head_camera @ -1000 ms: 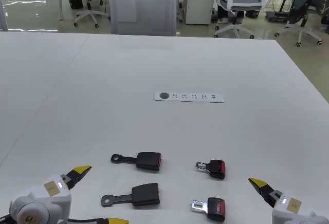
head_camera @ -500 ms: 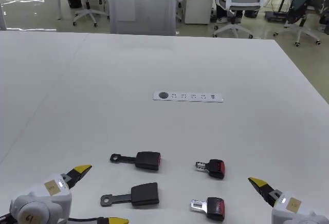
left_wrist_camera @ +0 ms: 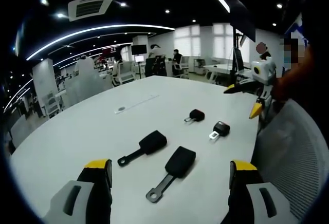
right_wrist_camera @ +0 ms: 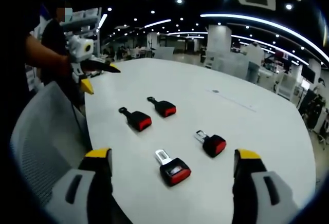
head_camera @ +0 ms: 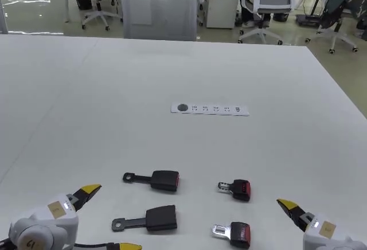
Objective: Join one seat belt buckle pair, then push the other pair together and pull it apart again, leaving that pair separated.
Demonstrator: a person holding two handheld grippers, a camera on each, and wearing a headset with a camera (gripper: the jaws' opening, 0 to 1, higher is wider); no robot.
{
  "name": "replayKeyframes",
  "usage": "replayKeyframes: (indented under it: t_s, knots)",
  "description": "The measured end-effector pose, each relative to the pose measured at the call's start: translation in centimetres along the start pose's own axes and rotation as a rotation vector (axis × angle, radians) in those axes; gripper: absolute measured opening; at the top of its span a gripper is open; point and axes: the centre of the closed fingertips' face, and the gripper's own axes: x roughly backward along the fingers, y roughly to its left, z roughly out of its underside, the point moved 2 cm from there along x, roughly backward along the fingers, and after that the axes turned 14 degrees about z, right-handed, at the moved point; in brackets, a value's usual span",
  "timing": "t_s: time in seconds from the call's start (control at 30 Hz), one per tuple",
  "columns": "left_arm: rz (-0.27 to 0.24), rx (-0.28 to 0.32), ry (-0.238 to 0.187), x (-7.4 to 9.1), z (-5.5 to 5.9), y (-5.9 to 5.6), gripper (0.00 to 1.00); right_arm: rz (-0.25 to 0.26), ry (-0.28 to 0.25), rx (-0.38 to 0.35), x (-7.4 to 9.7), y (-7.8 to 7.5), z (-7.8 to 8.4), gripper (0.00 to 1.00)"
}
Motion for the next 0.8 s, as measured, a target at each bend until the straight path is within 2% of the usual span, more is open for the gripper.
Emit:
replayKeyframes:
  t_s: [0.43,0.8]
  knots:
    - [0.0,-0.001,0.0,-0.15,-0.31,-0.17,0.97,-0.002,0.005,0.0,0.11,0.11,0.11,0.99]
    - [-0.002,0.003,0.0,-0.04,0.05,0.03,0.97,0.0,0.008,-0.008,0.05,0.15,0.25,0.99]
